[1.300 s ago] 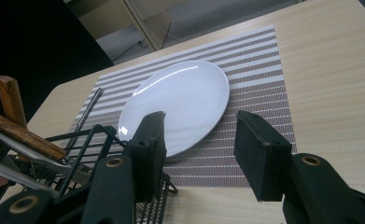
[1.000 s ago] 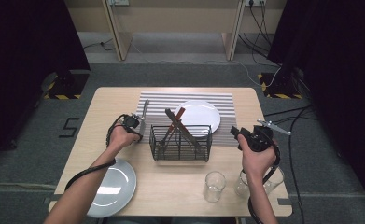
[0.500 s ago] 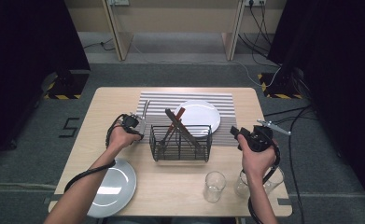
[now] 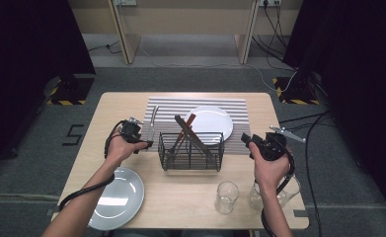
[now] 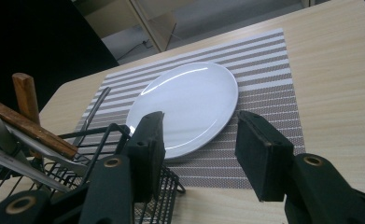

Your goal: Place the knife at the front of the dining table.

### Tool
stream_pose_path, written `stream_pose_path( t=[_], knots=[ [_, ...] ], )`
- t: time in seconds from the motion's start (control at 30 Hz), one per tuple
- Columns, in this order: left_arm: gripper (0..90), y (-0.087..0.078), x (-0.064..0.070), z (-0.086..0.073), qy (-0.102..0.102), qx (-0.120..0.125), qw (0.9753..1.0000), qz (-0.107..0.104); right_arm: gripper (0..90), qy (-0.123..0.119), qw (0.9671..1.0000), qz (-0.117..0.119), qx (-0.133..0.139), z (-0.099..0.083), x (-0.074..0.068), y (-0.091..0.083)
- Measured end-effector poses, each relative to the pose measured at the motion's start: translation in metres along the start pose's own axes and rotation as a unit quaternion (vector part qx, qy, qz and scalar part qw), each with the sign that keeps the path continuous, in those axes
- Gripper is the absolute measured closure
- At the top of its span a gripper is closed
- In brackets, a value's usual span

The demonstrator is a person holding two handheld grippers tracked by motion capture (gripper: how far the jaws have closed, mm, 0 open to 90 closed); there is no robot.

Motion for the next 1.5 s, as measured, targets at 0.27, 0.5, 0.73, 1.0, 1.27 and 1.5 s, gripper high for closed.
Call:
stream_pose_path(
  t=[0.27, 0.5, 0.73, 1.0, 1.27, 1.5],
  knots=[
    [28.1, -0.018, 0.009, -0.01, 0.0, 0.032, 0.9994, -0.013, 51.9, -0.015, 0.9998, 0.011, 0.004, 0.002, -0.014, -0.004],
    [28.2, -0.033, 0.017, -0.022, -0.004, 0.062, 0.9978, -0.025, 52.1, -0.029, 0.9993, 0.022, 0.006, 0.003, -0.028, -0.004],
    [28.3, -0.047, 0.024, -0.033, 0.001, 0.089, 0.9956, -0.028, 52.9, -0.051, 0.998, 0.036, -0.002, 0.0, -0.048, -0.001],
    [28.3, -0.065, 0.026, -0.045, 0.001, 0.114, 0.993, -0.031, 53.2, -0.064, 0.9967, 0.049, -0.01, -0.001, -0.066, 0.005],
    [28.8, -0.079, 0.027, -0.059, -0.001, 0.138, 0.9899, -0.033, 53.7, -0.079, 0.995, 0.059, -0.017, -0.003, -0.081, 0.011],
    [28.7, -0.084, 0.028, -0.07, -0.006, 0.151, 0.9879, -0.034, 54.0, -0.093, 0.9932, 0.067, -0.02, -0.002, -0.093, 0.014]
  ],
)
Point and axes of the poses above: each handheld gripper's, and its own axes: y roughly forward along the jaws, z roughly out of its top, x roughly to its right, the point moved 6 cm from there along y, roughly forward along the jaws, and after that the axes turned 10 degrees about -x, right-handed, at the moved point
